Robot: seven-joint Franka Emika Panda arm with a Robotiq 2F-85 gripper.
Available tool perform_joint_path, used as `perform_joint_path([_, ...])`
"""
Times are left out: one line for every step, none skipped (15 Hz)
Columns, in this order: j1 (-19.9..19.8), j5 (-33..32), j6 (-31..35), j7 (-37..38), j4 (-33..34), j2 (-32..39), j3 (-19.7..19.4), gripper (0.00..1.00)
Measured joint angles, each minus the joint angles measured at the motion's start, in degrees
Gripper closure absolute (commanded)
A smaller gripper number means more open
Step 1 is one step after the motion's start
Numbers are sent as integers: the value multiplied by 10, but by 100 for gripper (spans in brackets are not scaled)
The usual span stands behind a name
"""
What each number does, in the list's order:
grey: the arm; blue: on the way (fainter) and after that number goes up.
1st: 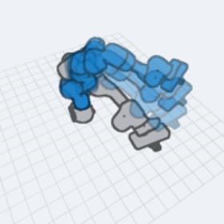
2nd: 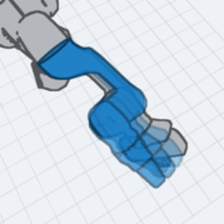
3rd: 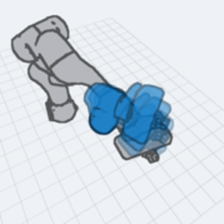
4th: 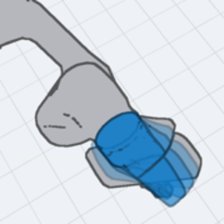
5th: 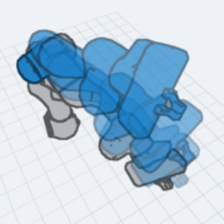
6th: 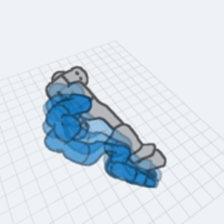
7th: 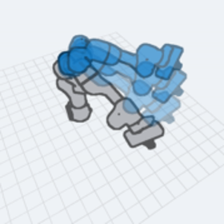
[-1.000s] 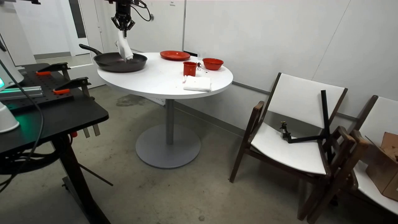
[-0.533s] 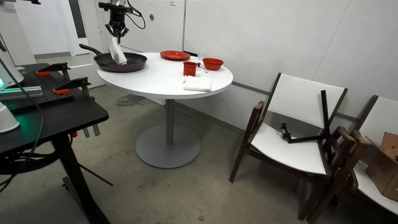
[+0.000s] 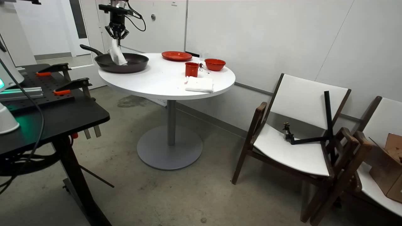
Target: Pick a cloth and wipe the pan
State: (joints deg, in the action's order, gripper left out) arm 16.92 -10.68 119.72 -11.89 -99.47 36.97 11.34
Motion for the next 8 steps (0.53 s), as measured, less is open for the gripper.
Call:
perform_joint_path([0, 0, 0, 0, 0, 0, 0, 98])
perform_joint_path([0, 0, 0, 0, 0, 0, 0, 98])
perform_joint_path([0, 1, 2, 0, -1, 1, 0, 98])
perform_joint_path([0, 1, 6, 0, -1, 3, 0, 98])
perform_joint_path([0, 1, 13, 0, -1, 7, 0, 98])
perform_joint_path([0, 1, 22, 0, -1, 14, 1, 98])
perform_joint_path([0, 2, 34, 0, 0, 22, 2, 98])
perform_joint_path([0, 2, 45, 0, 0, 30, 3, 98])
